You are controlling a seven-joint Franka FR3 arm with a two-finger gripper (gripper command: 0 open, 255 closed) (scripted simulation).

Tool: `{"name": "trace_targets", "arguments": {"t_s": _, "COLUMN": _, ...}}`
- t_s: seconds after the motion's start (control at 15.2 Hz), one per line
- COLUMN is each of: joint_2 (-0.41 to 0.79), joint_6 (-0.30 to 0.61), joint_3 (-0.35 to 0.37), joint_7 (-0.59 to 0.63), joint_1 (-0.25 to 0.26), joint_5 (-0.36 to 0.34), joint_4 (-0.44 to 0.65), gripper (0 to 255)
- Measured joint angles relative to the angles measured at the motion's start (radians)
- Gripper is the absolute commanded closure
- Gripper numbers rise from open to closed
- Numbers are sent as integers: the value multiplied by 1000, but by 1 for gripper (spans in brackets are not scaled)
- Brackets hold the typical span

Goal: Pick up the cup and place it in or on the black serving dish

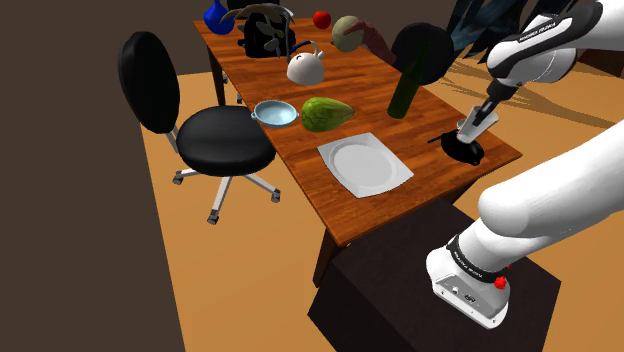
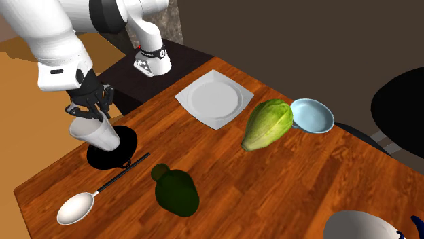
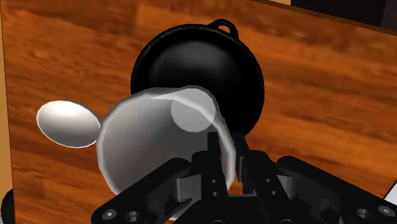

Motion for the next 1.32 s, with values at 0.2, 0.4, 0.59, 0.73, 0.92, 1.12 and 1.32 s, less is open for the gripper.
{"name": "trace_targets", "arguments": {"t_s": 0.2, "joint_2": 24, "joint_6": 39, "joint_3": -6, "joint_7": -8, "joint_1": 1, "joint_5": 11, "joint_4": -16, "gripper": 255}}
{"name": "trace_targets", "arguments": {"t_s": 0.4, "joint_2": 31, "joint_6": 47, "joint_3": -8, "joint_7": -10, "joint_1": 2, "joint_5": 14, "joint_4": -18, "gripper": 255}}
{"name": "trace_targets", "arguments": {"t_s": 0.59, "joint_2": 31, "joint_6": 48, "joint_3": -8, "joint_7": -11, "joint_1": 2, "joint_5": 14, "joint_4": -19, "gripper": 255}}
{"name": "trace_targets", "arguments": {"t_s": 0.73, "joint_2": 31, "joint_6": 48, "joint_3": -8, "joint_7": -11, "joint_1": 2, "joint_5": 14, "joint_4": -18, "gripper": 0}}
{"name": "trace_targets", "arguments": {"t_s": 0.92, "joint_2": 31, "joint_6": 49, "joint_3": -8, "joint_7": -11, "joint_1": 2, "joint_5": 14, "joint_4": -18, "gripper": 0}}
{"name": "trace_targets", "arguments": {"t_s": 1.12, "joint_2": 19, "joint_6": 31, "joint_3": -6, "joint_7": -8, "joint_1": 1, "joint_5": 9, "joint_4": -12, "gripper": 0}}
{"name": "trace_targets", "arguments": {"t_s": 1.32, "joint_2": -53, "joint_6": -65, "joint_3": 18, "joint_7": 24, "joint_1": -1, "joint_5": -23, "joint_4": 17, "gripper": 0}}
